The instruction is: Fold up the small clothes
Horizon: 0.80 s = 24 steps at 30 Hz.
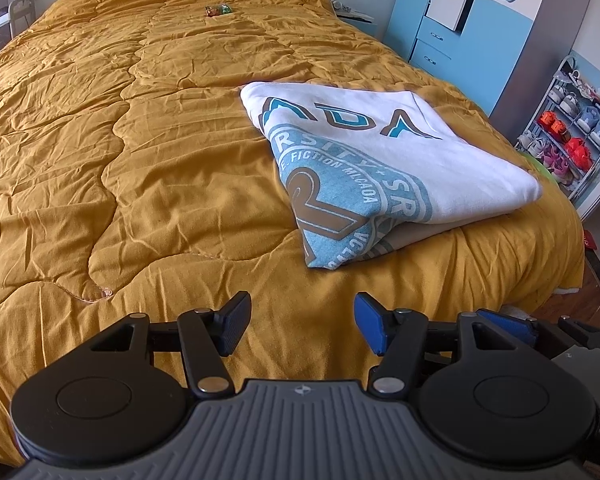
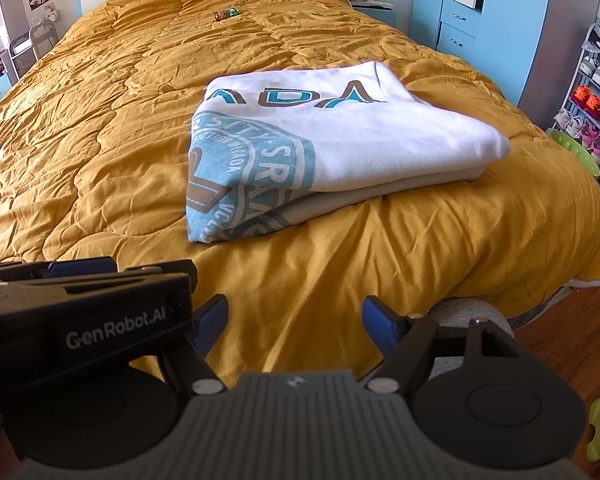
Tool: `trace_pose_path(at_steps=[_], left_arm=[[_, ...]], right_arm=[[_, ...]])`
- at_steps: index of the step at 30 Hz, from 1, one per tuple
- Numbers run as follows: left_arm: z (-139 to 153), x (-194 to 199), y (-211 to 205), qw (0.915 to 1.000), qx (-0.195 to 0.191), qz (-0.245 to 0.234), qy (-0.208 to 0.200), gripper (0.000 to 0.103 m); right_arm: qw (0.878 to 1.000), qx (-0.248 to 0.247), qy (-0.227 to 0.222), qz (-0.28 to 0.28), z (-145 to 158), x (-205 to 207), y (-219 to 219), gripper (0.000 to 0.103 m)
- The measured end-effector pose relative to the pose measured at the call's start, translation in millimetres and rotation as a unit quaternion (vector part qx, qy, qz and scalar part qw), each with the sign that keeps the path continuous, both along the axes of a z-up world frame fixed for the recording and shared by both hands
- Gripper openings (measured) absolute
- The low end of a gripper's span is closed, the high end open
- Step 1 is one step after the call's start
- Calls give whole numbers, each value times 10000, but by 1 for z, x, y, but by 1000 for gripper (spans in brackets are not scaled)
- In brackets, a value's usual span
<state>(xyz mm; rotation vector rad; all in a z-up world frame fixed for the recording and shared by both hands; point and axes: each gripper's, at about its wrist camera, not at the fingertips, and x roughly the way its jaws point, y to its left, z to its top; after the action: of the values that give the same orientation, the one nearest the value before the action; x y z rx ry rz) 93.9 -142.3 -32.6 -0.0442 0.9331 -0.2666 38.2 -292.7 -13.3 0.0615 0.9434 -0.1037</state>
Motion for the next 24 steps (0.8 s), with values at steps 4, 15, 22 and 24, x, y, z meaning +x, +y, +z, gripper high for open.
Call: trace_pose_path(at_steps=[4, 15, 22, 24], left_arm=[[2, 0, 1, 10000, 16, 22, -15, 70], [2, 0, 3, 10000, 44, 15, -56, 70], [2, 1, 6, 9999, -22, -49, -116, 69], [2, 0, 7, 9999, -28, -75, -153, 69]], right_arm=[[10000, -8, -17, 36, 1, 1, 4, 69], [10000, 0, -52, 26, 2, 1, 8, 69], [9999, -25, -114, 70, 3, 1, 10, 66], [9999, -15, -140, 93, 3, 1, 11, 66]])
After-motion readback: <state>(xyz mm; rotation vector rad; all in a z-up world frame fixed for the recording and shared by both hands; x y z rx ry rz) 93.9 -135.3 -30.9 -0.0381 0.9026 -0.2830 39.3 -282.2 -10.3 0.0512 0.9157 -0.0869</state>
